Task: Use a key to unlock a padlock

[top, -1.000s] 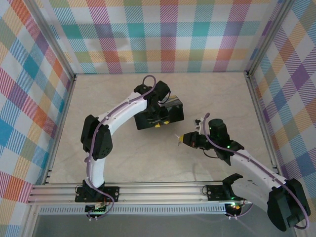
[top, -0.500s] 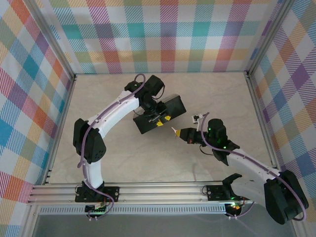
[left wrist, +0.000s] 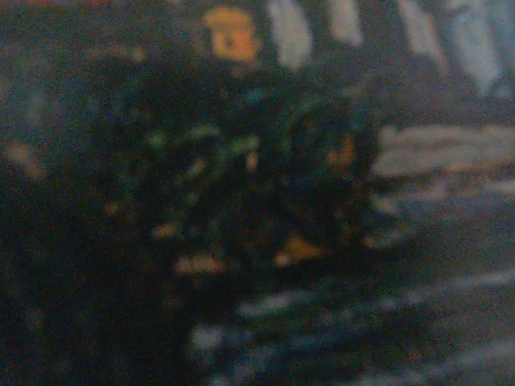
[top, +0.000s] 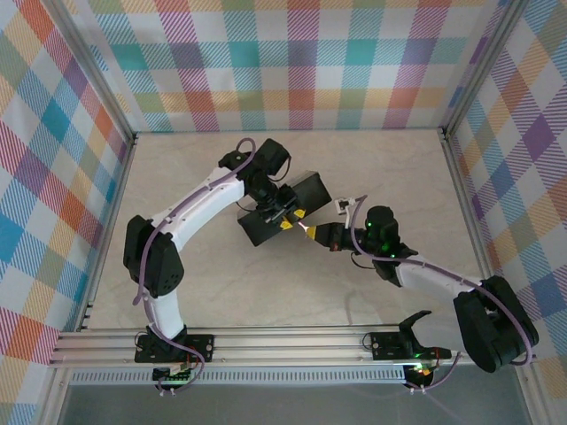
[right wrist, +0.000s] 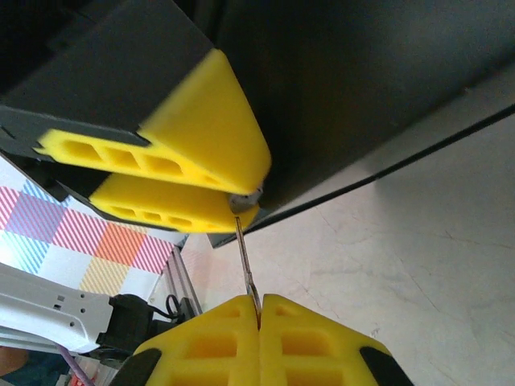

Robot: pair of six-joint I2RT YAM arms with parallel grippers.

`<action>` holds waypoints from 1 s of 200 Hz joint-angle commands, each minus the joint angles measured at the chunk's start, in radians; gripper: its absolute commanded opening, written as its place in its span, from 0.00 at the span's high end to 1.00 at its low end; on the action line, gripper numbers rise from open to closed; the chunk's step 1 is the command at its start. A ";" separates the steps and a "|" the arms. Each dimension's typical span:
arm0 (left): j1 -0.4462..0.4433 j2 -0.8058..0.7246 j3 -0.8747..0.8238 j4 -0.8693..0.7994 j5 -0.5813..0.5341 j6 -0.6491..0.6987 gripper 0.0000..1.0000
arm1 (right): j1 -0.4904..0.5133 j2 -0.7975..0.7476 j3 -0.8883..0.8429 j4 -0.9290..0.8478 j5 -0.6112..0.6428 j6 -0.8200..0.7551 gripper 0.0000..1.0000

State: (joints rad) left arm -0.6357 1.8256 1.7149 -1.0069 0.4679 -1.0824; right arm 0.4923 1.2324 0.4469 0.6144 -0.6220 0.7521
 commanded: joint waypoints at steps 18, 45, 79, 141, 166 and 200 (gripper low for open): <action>0.022 -0.091 -0.038 0.088 0.039 -0.020 1.00 | 0.005 0.037 0.043 0.113 -0.051 0.015 0.99; 0.034 -0.109 -0.080 0.117 0.051 -0.030 1.00 | 0.005 0.063 0.051 0.134 -0.069 0.030 0.99; 0.054 -0.148 -0.143 0.161 0.060 -0.051 1.00 | 0.005 0.100 0.050 0.179 -0.100 0.053 0.99; 0.067 -0.152 -0.138 0.148 0.077 -0.023 1.00 | 0.005 0.183 0.060 0.295 -0.142 0.098 0.98; 0.067 -0.149 -0.137 0.148 0.084 -0.018 1.00 | 0.006 0.191 0.067 0.303 -0.152 0.098 0.98; 0.069 -0.147 -0.133 0.153 0.090 -0.018 1.00 | 0.007 0.207 0.080 0.298 -0.152 0.096 0.98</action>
State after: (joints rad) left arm -0.5789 1.7245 1.5658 -0.8894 0.5163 -1.1294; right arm 0.4927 1.4231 0.4919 0.8574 -0.7467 0.8429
